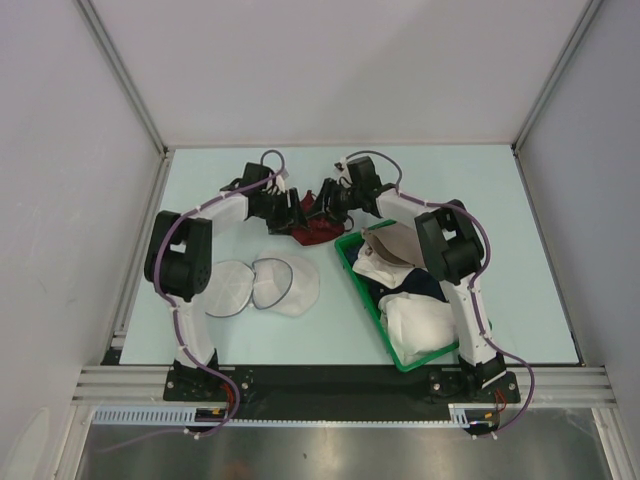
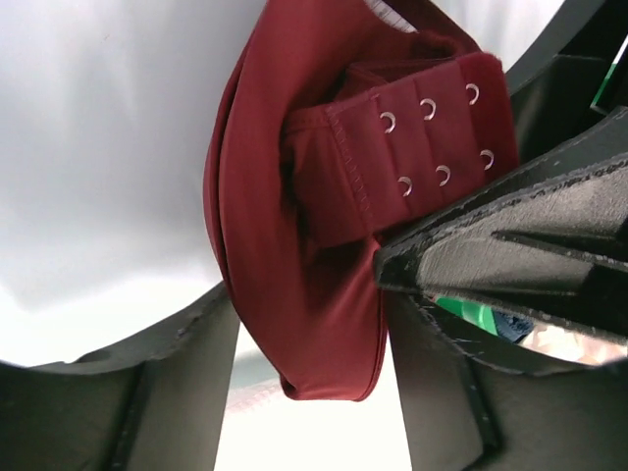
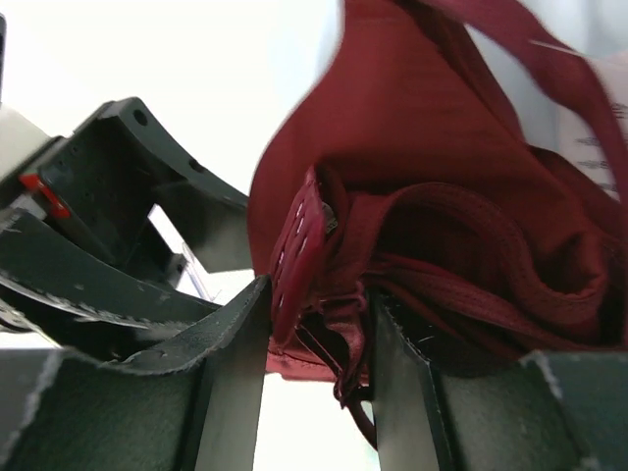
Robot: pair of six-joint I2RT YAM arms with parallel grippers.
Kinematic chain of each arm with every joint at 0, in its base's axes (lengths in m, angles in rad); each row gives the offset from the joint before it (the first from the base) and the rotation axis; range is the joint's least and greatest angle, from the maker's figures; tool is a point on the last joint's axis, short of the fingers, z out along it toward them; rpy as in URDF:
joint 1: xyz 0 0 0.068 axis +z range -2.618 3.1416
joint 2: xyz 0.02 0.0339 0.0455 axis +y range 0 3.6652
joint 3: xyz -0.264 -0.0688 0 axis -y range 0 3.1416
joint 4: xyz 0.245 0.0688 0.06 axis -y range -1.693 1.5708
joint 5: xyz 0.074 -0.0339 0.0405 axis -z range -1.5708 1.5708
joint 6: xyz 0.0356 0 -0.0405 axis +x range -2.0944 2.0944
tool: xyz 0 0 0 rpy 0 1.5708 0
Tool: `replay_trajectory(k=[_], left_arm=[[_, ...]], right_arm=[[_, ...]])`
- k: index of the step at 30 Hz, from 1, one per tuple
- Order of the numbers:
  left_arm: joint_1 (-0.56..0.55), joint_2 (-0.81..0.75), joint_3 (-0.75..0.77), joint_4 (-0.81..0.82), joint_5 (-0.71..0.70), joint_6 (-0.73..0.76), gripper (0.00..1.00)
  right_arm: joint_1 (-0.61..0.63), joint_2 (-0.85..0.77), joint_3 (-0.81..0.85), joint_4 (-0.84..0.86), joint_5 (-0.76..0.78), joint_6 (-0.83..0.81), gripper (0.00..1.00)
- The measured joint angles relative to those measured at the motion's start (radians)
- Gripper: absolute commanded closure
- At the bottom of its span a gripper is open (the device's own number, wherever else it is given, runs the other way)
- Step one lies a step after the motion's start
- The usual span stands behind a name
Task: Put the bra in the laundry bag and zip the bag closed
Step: Adjust the bra at the center of the board, then pick up the bra from the center of the board.
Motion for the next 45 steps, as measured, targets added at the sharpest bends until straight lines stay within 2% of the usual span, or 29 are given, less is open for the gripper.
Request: replay_trajectory(k=[2, 4, 11, 13, 17, 27, 40, 41, 42, 45], left_arm=[[0.006, -0.002, -0.006, -0.006, -0.001, 0.001, 0.32], [0.018, -0.016, -0.026, -0.019, -0.002, 0.003, 0.21], [0.072, -0.121, -0.101, -0.063, -0.001, 0.011, 0.14], [0.088, -0.154, -0.111, -0.065, 0.005, 0.011, 0.13], [0.107, -0.174, -0.111, -0.049, 0.036, 0.005, 0.08], [0.105, -0.126, -0.109, 0.044, 0.124, -0.057, 0.06], [0.024, -0.027, 0.006, 0.008, 0.053, -0.051, 0.05], [0.022, -0.020, 0.006, 0.007, 0.050, -0.051, 0.05], [0.021, -0.014, 0.006, 0.006, 0.047, -0.052, 0.06], [0.022, -0.002, 0.006, 0.001, 0.043, -0.052, 0.06]], right_arm=[[0.000, 0.000, -0.008, -0.006, 0.000, -0.013, 0.53], [-0.001, 0.000, -0.016, -0.018, 0.002, -0.025, 0.52], [-0.001, -0.002, -0.019, -0.043, 0.001, -0.061, 0.47], [-0.001, -0.002, -0.014, -0.057, 0.000, -0.071, 0.44], [0.000, -0.002, 0.014, -0.090, -0.001, -0.101, 0.30], [0.000, -0.021, 0.090, -0.180, 0.010, -0.170, 0.27], [-0.047, -0.168, 0.085, -0.274, 0.091, -0.246, 0.25], [-0.055, -0.175, 0.082, -0.274, 0.090, -0.246, 0.17], [-0.060, -0.177, 0.080, -0.271, 0.085, -0.245, 0.01], [-0.077, -0.177, 0.068, -0.264, 0.076, -0.241, 0.00]])
